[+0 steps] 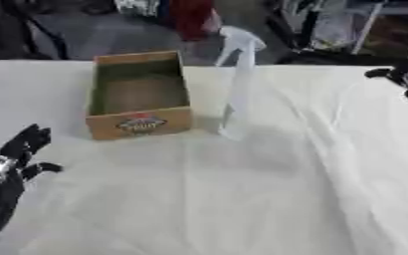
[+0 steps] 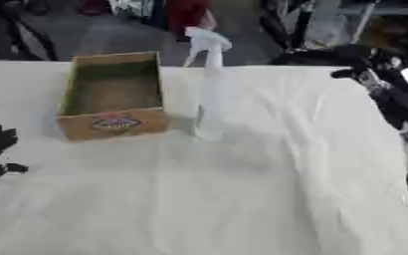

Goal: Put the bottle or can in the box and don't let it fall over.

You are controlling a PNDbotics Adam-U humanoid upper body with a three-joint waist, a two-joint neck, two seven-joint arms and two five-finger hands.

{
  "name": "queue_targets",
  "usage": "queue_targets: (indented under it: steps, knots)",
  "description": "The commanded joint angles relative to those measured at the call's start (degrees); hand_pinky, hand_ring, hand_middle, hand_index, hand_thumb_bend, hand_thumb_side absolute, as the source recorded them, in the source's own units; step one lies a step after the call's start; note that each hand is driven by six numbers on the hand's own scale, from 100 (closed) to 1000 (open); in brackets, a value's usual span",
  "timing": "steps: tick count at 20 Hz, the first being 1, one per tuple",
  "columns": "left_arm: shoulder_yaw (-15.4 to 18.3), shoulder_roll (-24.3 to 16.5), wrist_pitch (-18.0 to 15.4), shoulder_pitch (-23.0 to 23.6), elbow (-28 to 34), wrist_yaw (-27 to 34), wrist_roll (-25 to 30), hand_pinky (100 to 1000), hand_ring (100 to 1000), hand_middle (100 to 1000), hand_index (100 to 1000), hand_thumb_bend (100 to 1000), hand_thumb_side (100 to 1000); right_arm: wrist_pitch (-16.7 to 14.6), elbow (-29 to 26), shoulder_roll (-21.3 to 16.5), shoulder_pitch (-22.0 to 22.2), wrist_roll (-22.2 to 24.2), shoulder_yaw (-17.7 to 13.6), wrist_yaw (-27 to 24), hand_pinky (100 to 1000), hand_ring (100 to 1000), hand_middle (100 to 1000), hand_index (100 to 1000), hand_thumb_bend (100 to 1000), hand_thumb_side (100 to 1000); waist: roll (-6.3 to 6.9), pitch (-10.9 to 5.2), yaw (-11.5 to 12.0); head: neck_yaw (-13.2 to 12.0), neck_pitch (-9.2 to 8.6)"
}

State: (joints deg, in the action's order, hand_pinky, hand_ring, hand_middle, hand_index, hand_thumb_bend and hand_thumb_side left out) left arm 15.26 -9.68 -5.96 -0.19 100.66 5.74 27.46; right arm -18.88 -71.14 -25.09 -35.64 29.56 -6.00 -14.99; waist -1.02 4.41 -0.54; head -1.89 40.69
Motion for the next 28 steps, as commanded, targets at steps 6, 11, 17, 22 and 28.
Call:
queue_targets:
  steps: [6,11,17,22,28]
  knots:
    - [-0.68,-0.10,-0.40,-0.75,0.90,0.80,1.06,661,1000,918,999,185,935,-2.23,9.44,-2.07,-7.99,3.55,0.98,2.29,762,838,847,775,100,492,0.96,-0.52,1.60,2.06,-0.89]
    - [-1.34,0.24,-0.49,-1.04,0.68,1.05,1.78,662,1000,919,1000,185,936,-3.36,14.67,-0.95,-11.99,5.72,0.98,3.34,774,864,877,796,100,514,1.48,-0.47,2.92,3.79,-1.03]
    - [-2.10,0.49,-0.59,-1.72,0.53,1.59,2.63,661,1000,920,1000,184,932,-3.78,17.51,0.74,-14.82,6.52,0.37,4.62,794,901,915,818,100,530,2.01,-0.35,4.59,5.12,-1.31]
    - [-2.54,0.63,-0.84,-2.12,0.44,2.08,3.19,662,1000,920,1000,181,928,-3.42,19.36,2.34,-16.82,5.69,-0.31,6.37,798,910,927,827,100,528,2.60,-0.25,5.95,6.07,-1.38]
    - [-3.08,0.87,-1.21,-2.69,0.28,2.76,3.91,662,1000,920,1000,179,922,-2.58,20.14,4.13,-18.55,4.64,-0.74,7.67,798,911,931,833,100,524,3.36,-0.03,7.89,7.34,-1.63]
